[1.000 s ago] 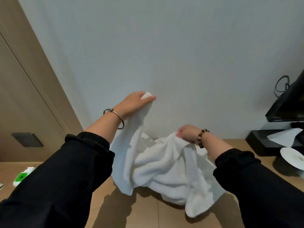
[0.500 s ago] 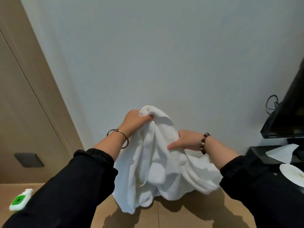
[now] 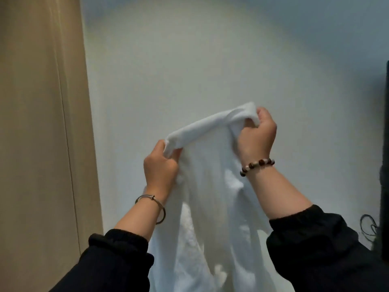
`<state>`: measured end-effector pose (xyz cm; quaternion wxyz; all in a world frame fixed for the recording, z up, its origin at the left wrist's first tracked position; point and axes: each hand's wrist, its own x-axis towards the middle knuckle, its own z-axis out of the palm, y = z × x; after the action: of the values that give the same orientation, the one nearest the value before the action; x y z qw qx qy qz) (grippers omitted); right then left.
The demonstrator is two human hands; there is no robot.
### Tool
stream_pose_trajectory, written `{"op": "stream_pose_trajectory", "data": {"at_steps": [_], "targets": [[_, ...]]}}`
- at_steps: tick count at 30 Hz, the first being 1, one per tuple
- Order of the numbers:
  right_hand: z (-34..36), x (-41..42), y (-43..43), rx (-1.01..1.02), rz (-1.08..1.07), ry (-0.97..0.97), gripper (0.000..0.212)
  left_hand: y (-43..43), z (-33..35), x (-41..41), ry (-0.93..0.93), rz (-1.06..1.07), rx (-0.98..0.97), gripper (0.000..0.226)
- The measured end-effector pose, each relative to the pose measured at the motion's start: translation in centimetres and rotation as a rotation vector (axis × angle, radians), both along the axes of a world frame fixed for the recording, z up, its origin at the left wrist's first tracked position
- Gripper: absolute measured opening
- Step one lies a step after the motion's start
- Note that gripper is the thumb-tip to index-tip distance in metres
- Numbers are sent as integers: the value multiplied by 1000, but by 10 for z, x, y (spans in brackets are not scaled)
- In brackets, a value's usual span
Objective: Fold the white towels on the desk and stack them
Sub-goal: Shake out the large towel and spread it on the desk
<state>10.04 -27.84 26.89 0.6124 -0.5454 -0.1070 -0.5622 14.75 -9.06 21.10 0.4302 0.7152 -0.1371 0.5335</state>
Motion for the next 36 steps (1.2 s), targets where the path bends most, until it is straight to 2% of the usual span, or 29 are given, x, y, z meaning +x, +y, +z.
{"op": "stream_pose_trajectory", "data": {"at_steps": [1, 2, 3, 4, 5, 6, 8, 11, 14, 15, 17, 20, 24, 27, 29, 31, 33, 34, 36], "targets": [[-2, 5, -3, -57, -9, 111, 23, 5, 4, 6, 136, 94, 201, 14], [-8, 13, -7, -182, 12, 338, 17, 11, 5, 11, 345, 180, 397, 16], [-18, 21, -12, -336, 64, 611, 17, 20, 6, 13, 524, 237, 488, 22], [-28, 28, -18, -471, 102, 844, 20, 29, 9, 12, 619, 253, 483, 26], [-35, 31, -24, -556, 115, 980, 22, 37, 10, 9, 623, 241, 393, 26], [-39, 32, -27, -597, 106, 1034, 22, 43, 12, 5, 556, 218, 291, 26], [-44, 30, -25, -547, 203, 1036, 20, 40, 14, -5, 448, 71, 242, 24], [-50, 25, -13, -487, 413, 1015, 21, 12, 8, -25, 599, -273, 428, 36], [-52, 18, -2, -600, 479, 952, 17, -7, -9, -28, 682, -384, 479, 18], [-55, 17, 0, -606, 489, 933, 17, -8, -15, -26, 684, -383, 486, 16], [-64, 17, 0, -580, 519, 915, 16, -8, -27, -20, 701, -352, 476, 26], [-91, 18, -3, -587, 523, 926, 10, -2, -44, -11, 640, -208, 381, 28], [-157, 23, -1, -875, 442, 1056, 15, 5, -60, 1, 601, -59, 177, 24], [-217, 27, 4, -1080, 289, 1133, 8, 10, -65, 7, 617, -97, -108, 15], [-251, 27, 3, -1100, 278, 1291, 8, 14, -67, 10, 606, -104, -219, 12], [-269, 25, -3, -1082, 358, 1497, 18, 21, -69, 13, 586, -81, -288, 12], [-269, 25, -15, -1125, 368, 1588, 35, 30, -71, 17, 572, -37, -301, 18], [-264, 26, -21, -1124, 365, 1576, 41, 36, -73, 18, 587, -7, -247, 20], [-243, 28, -28, -968, 465, 1507, 45, 43, -76, 20, 693, 37, -16, 20]]}}
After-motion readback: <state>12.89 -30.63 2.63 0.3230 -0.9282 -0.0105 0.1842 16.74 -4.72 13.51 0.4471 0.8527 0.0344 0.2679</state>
